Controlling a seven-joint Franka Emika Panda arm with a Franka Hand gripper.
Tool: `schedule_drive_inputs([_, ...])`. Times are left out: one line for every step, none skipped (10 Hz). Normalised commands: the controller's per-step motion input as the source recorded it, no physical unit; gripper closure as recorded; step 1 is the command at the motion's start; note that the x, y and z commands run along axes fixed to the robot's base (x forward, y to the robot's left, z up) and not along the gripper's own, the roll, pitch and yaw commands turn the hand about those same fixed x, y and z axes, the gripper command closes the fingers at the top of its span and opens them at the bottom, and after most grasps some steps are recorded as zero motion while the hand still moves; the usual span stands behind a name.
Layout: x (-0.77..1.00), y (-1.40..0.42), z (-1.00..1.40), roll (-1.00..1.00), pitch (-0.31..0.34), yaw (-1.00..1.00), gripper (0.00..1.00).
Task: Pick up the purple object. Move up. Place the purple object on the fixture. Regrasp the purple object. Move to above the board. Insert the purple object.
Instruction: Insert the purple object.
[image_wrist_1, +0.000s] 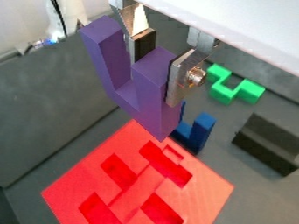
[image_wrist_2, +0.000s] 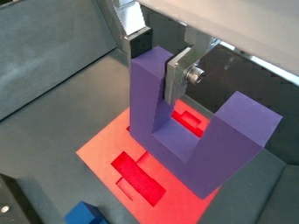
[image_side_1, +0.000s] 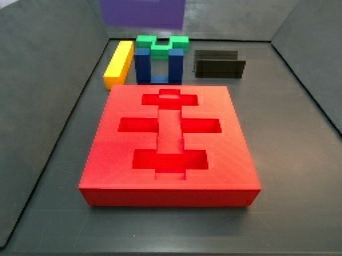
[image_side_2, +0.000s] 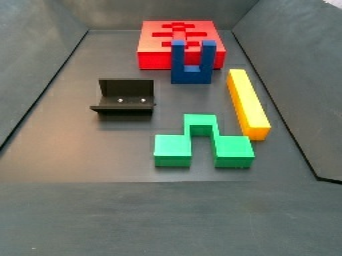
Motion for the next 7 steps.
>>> schedule_drive_inputs([0.04,0.05,-0.39,-0.36,-0.13,-0.03,1.0])
schedule_drive_inputs([0.07,0.08,-0.37,-0.37,-0.129,0.0,1.0])
schedule_drive_inputs([0.08,0.07,-0.28,-0.41,-0.123,0.0,1.0])
schedule_drive_inputs([0.11,-0.07,-0.37,-0.31,-0.114,0.0,1.0])
schedule_drive_inputs([0.23,-0.39,-0.47,-0.05,-0.084,0.0,1.0])
schedule_drive_inputs([0.34,-0.61,-0.47,0.01,-0.041,0.04,1.0])
schedule_drive_inputs([0.27,-0.73,-0.43,0.09,-0.011,0.06,1.0])
